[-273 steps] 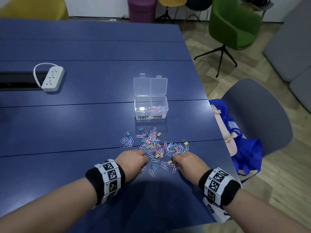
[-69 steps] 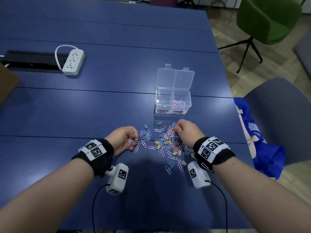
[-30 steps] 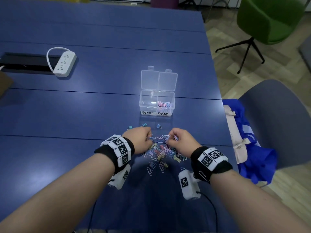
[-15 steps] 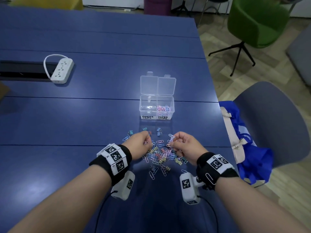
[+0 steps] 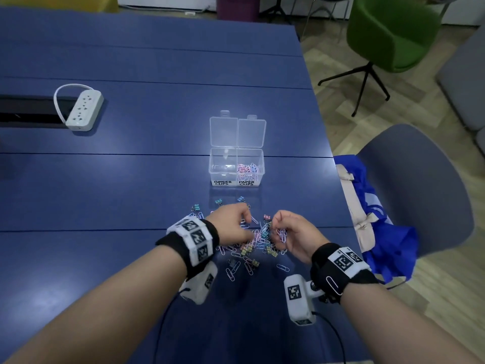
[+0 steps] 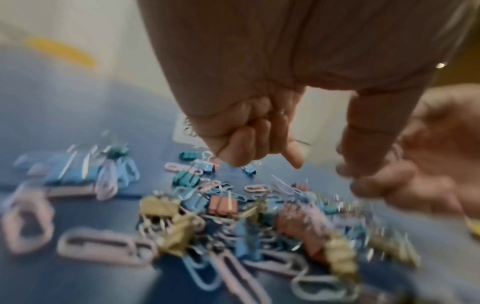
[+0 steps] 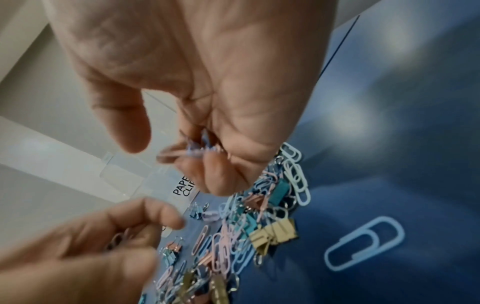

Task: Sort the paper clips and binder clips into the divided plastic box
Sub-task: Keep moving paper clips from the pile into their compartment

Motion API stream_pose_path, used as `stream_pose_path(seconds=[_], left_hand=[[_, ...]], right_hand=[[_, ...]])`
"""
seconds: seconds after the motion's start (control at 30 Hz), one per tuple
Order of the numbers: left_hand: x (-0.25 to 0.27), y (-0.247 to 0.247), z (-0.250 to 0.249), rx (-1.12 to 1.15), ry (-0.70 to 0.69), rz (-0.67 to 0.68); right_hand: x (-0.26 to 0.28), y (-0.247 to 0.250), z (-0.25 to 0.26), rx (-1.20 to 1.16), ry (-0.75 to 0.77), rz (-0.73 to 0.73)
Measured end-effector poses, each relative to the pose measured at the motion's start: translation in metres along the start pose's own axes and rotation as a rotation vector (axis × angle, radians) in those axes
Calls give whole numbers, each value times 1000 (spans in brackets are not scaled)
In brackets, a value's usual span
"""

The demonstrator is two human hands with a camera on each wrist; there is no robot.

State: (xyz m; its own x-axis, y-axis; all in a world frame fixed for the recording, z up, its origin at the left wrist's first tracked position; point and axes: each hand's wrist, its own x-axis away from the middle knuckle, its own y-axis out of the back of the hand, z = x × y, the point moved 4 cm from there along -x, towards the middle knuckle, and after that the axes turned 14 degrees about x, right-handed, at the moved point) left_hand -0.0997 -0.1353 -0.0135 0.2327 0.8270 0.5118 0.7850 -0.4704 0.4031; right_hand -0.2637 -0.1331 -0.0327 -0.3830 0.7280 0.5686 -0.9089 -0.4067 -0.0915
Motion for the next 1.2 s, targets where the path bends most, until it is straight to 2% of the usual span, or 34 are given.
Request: stream_pose_path(seconds=[0.07, 0.13, 0.37, 0.7, 0.8, 0.97, 1.07, 1.2], left_hand=[[-2, -11, -4, -304, -50, 66], [-5, -18, -8, -412, -91, 100], [-12, -25, -15, -493, -167, 210], [-21, -31, -12, -673, -244, 249], [-23, -27, -10, -694, -253, 266], [-25, -28, -6, -777, -283, 310], [-23, -28, -4, -734, -276, 268], [-15, -11, 2, -407, -207, 137]], right_hand=[[-1, 4, -4, 35, -25, -67], [-2, 8, -7, 92, -31, -115], [0, 20, -11, 112, -65, -144], [-1, 30, -3, 171, -71, -278], [0, 30, -1, 294, -55, -292], [-5, 29, 3, 762, 31, -291], [-6, 24, 2, 867, 36, -270], [-5, 15, 9, 1035, 75, -223]])
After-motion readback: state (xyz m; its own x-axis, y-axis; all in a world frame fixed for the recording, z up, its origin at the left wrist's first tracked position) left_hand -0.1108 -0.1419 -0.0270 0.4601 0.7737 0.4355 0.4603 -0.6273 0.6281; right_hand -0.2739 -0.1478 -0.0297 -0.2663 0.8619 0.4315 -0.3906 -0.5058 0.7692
